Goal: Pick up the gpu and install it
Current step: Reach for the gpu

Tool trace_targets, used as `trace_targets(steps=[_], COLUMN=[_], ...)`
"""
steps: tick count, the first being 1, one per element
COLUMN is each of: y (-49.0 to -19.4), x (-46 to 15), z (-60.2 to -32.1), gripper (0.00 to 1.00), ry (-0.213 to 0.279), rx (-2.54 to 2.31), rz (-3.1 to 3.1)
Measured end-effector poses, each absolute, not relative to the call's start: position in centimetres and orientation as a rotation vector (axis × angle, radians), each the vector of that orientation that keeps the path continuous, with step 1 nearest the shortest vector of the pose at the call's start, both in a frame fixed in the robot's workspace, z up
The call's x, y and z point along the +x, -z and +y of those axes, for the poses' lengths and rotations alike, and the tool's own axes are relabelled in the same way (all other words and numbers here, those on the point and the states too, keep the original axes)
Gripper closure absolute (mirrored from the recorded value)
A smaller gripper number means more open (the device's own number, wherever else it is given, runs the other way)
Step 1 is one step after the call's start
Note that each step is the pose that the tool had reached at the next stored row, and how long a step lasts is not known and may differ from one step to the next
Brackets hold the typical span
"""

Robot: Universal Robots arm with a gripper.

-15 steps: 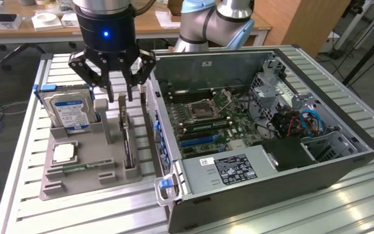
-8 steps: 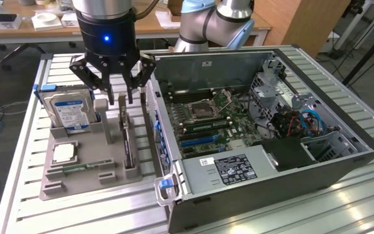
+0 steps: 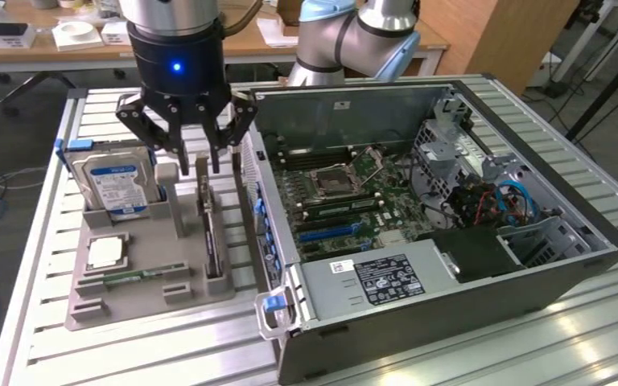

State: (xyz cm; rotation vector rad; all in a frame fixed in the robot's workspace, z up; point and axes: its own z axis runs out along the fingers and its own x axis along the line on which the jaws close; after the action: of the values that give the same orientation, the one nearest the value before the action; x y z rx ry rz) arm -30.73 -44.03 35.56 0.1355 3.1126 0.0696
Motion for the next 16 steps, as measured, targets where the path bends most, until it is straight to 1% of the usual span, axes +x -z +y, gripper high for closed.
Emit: trace_targets(steps=[16], y=[-33.4], x=[-30.7], z=[-44.1], gripper=[0.59], ry=[-0.07], rx=[0.135], rz=[3.113])
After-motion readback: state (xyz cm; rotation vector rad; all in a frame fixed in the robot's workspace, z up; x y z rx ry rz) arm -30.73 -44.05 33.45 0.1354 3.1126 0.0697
